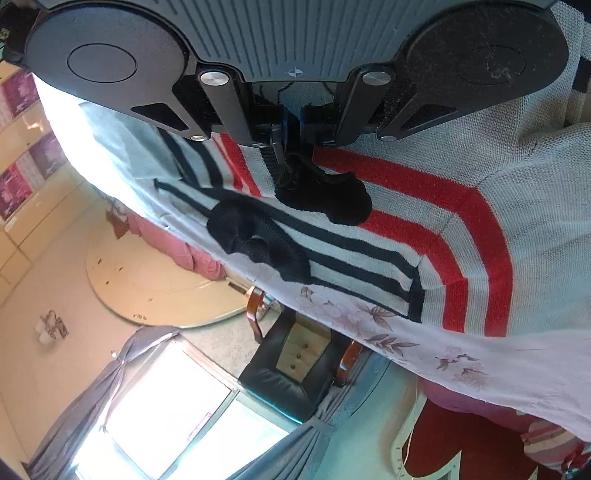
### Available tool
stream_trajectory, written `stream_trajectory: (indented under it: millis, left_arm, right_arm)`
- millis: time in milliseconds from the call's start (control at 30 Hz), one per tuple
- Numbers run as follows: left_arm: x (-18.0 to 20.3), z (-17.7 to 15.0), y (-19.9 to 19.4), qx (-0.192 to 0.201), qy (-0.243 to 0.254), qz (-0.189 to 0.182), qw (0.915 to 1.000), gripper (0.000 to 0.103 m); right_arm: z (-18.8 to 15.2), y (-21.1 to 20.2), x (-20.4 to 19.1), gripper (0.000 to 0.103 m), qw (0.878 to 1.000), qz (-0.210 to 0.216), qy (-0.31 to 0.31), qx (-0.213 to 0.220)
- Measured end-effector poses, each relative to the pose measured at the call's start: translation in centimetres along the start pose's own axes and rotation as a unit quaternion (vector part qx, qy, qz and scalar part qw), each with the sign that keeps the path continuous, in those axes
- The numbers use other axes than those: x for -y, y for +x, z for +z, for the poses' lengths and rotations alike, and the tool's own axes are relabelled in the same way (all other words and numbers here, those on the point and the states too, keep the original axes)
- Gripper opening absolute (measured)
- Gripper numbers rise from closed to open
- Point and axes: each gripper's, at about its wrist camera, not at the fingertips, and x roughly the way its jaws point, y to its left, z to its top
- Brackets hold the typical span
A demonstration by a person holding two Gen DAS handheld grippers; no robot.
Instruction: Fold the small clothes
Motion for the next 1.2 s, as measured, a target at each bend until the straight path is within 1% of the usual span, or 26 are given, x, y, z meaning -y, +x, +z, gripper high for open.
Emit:
stream_trajectory:
  millis: [33,100,200,267,300,333,367,400,433,467,500,567,600,667,767,800,833,867,900,933,967,1000,1033,1067,1200]
  left_arm:
    - [0.0,-0.3,0.7,-0.015,0.008,0.016,0.9997,0.005]
    - [-0.1,-0.7,1.0,-0.014,0.011,0.02,0.9996,0.005]
    - [0.0,-0.6,0.8,-0.015,0.015,0.024,0.9995,0.005]
    - [0.1,-0.4,0.6,-0.018,0.021,0.024,0.9993,0.006]
    - [0.2,-0.3,0.3,-0.022,0.023,0.026,0.9991,0.009]
    - [0.2,-0.1,-0.2,-0.021,0.025,0.037,0.9988,0.021]
    - [0.3,0.0,-1.1,-0.009,0.033,0.053,0.998,0.032]
    - [0.5,0.0,-2.1,0.013,0.045,0.067,0.9966,0.058]
    - [0.8,0.2,-3.0,0.034,0.06,0.077,0.9946,0.062]
    - [1.1,0.4,-3.5,0.044,0.072,0.076,0.9936,0.062]
    - [1.4,0.8,-3.7,0.046,0.078,0.064,0.9939,0.062]
    - [2.7,1.4,-3.0,0.042,0.094,0.036,0.994,0.062]
    - [3.7,1.6,-2.2,0.035,0.112,0.027,0.9928,0.062]
    - [5.4,1.5,-0.4,0.017,0.139,0.018,0.99,0.062]
    - [6.6,0.6,2.6,-0.016,0.161,0.019,0.9867,0.062]
    - [6.6,0.3,3.2,-0.022,0.175,0.031,0.9839,0.062]
    - [6.5,0.0,3.5,-0.022,0.189,0.039,0.981,0.062]
    - [6.5,-0.1,3.3,-0.019,0.193,0.038,0.9802,0.062]
    - [6.6,0.1,3.0,-0.022,0.193,0.042,0.98,0.062]
    - [7.1,0.3,2.7,-0.019,0.201,0.048,0.9783,0.062]
    - [7.7,0.5,2.5,-0.01,0.21,0.048,0.9765,0.062]
    - [8.2,0.8,2.5,-0.001,0.213,0.037,0.9762,0.062]
    - [8.7,1.2,2.8,0.001,0.211,0.026,0.9771,0.062]
    - [9.2,1.5,3.3,-0.001,0.209,0.019,0.9778,0.062]
    - [11.4,2.3,5.7,-0.001,0.215,0.007,0.9765,0.062]
  right_arm:
    - [-0.2,0.2,-0.5,0.007,0.999,-0.018,-0.028,-0.003]
    - [-0.8,1.6,-0.4,0.006,0.996,-0.062,-0.057,-0.028]
    - [-0.9,1.5,-0.6,0.006,0.996,-0.06,-0.064,-0.028]
    - [-0.9,1.3,-1.0,0.012,0.995,-0.061,-0.071,-0.035]
    - [-0.9,0.9,-1.2,0.019,0.994,-0.059,-0.079,-0.039]
    - [-0.9,0.3,-1.5,0.025,0.993,-0.056,-0.093,-0.039]
    - [-0.9,-0.7,-1.7,0.026,0.992,-0.053,-0.106,-0.033]
    - [-0.9,-1.5,-2.0,0.026,0.991,-0.051,-0.121,-0.024]
    - [-0.7,-2.3,-2.4,0.026,0.989,-0.049,-0.136,-0.012]
    - [-0.5,-2.7,-2.6,0.026,0.988,-0.047,-0.147,-0.001]
    - [0.0,-3.1,-2.8,0.026,0.986,-0.044,-0.159,0.008]
    - [1.1,-2.5,-3.1,0.025,0.985,-0.044,-0.169,0.013]
    - [1.8,-1.8,-3.2,0.025,0.985,-0.042,-0.169,0.012]
    - [2.8,-0.2,-3.6,0.023,0.983,-0.039,-0.181,0.004]
    - [3.0,2.8,-4.2,0.022,0.976,-0.027,-0.215,-0.029]
    - [2.8,3.9,-4.2,0.02,0.971,-0.033,-0.23,-0.046]
    - [2.6,4.8,-4.1,0.014,0.967,-0.05,-0.245,-0.058]
    - [2.5,5.4,-3.8,0.009,0.962,-0.067,-0.256,-0.064]
    - [2.6,5.5,-3.3,0.003,0.961,-0.072,-0.261,-0.059]
    - [3.0,5.4,-3.1,0.004,0.963,-0.069,-0.251,-0.064]
    - [3.4,5.2,-3.2,0.008,0.965,-0.065,-0.247,-0.066]
    - [3.6,4.9,-3.5,0.021,0.961,-0.065,-0.263,-0.053]
    - [3.7,4.8,-4.0,0.032,0.957,-0.067,-0.281,-0.035]
    - [4.0,5.0,-4.2,0.033,0.955,-0.07,-0.287,-0.024]
    - [7.2,7.6,-3.4,0.03,0.969,-0.076,-0.235,-0.012]
